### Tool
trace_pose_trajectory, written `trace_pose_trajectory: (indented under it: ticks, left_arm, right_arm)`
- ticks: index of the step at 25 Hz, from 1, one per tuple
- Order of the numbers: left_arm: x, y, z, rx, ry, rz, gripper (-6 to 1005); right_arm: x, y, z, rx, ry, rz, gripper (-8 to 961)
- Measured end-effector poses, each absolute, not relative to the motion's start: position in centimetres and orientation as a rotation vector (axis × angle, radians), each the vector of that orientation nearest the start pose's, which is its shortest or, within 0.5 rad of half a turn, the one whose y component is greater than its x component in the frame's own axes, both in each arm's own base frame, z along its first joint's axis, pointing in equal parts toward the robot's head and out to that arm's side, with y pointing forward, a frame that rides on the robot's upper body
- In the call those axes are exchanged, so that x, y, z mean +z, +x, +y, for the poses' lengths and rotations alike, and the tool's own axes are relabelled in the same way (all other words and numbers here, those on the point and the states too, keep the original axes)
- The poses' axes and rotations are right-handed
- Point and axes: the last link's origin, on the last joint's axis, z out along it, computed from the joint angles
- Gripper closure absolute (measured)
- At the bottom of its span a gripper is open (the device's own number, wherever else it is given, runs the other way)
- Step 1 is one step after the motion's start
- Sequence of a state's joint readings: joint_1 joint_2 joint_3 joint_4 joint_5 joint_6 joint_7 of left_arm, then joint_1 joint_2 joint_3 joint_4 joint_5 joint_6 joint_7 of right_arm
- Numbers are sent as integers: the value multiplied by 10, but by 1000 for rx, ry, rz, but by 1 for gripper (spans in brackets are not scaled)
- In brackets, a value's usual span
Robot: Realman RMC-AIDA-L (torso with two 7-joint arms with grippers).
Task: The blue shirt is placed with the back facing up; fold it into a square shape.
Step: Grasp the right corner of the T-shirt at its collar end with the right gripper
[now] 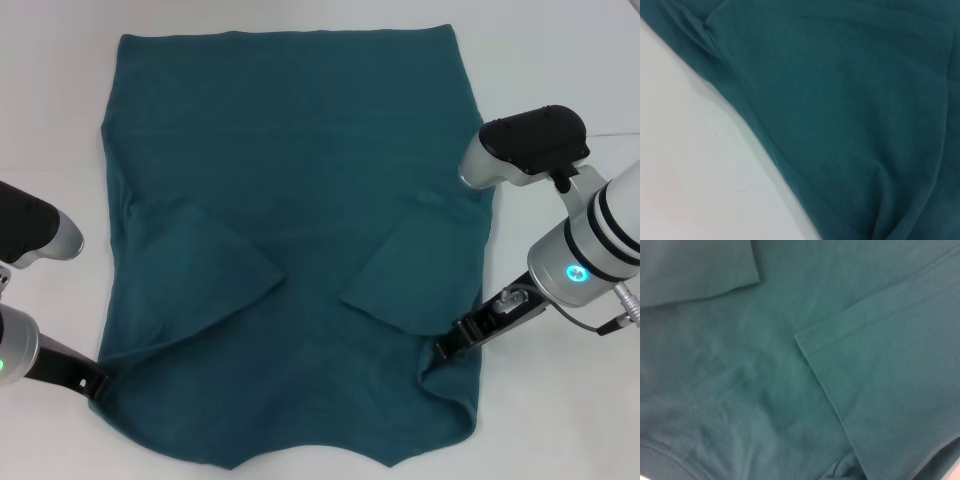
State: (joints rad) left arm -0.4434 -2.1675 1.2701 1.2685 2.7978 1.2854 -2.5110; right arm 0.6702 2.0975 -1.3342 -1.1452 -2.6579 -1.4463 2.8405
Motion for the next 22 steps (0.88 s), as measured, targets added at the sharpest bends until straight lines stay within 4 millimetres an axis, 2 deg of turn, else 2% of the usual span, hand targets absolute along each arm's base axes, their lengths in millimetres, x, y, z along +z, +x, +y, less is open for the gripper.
trace_pose_trajectory:
  ticks: [10, 21, 22]
  left_arm:
    - [-3, -259, 350, 455, -2311, -1046, 947]
    - [-3, -259, 350, 453, -2311, -1046, 942]
    - [-3, -259, 350, 452, -2311, -1047, 941]
  right_arm:
    - [-18, 206, 372, -431, -2330, 1333, 494]
    - [-21, 214, 374, -416, -2312, 1345, 745]
    - [-21, 215, 374, -415, -2313, 1344, 841]
